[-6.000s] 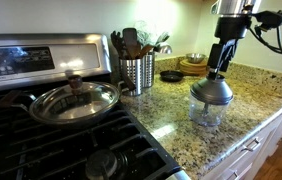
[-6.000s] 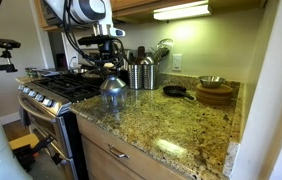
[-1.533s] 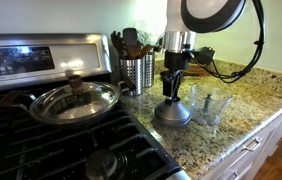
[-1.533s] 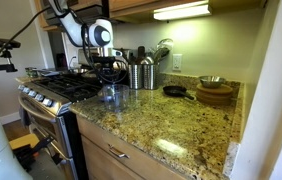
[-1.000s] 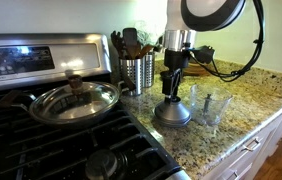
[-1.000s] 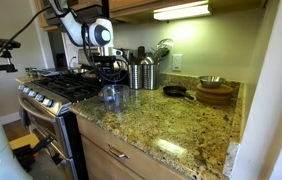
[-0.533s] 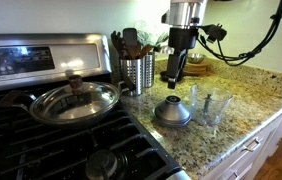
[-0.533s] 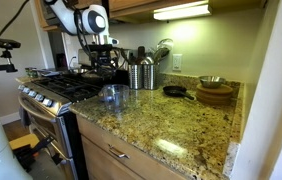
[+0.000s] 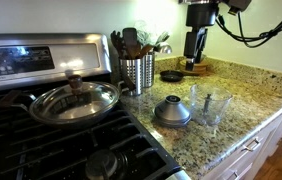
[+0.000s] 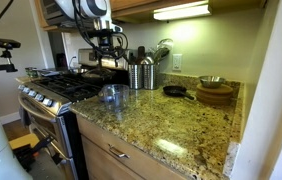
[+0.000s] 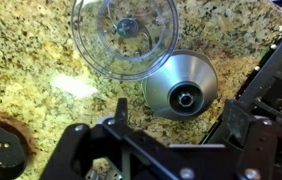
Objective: Pick up the grey lid from the glass cup, pick up the central part of the cup and put it on the countertop.
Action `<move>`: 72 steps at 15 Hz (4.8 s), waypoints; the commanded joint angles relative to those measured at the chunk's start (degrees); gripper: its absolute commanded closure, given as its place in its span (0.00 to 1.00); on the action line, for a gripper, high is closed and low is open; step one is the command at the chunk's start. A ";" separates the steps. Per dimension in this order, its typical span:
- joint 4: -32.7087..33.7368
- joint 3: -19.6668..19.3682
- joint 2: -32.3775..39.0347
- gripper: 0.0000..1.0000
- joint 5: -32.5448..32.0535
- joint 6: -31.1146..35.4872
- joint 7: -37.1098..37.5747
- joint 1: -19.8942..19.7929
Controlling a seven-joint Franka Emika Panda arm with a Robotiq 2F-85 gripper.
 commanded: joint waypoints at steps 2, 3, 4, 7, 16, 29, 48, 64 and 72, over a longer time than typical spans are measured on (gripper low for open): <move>-2.11 -2.56 -1.42 0.31 0.70 -0.80 2.04 -1.94; -2.56 -3.12 -1.20 0.37 1.50 -0.53 1.88 -2.33; -2.97 -3.50 -1.17 0.43 1.75 -0.38 1.99 -2.68; -4.98 -4.55 -1.67 0.47 3.93 -0.23 1.48 -3.40; -9.76 -5.81 -0.33 0.16 8.64 2.42 1.41 -4.52; -12.53 -6.02 1.86 0.33 10.33 9.98 1.40 -4.98; -12.52 -5.98 5.15 0.88 9.63 13.18 1.84 -5.37; -13.19 -5.30 -9.43 0.91 10.10 0.51 2.67 -4.03; -10.86 -2.95 -16.51 0.91 10.24 -4.84 2.88 -0.76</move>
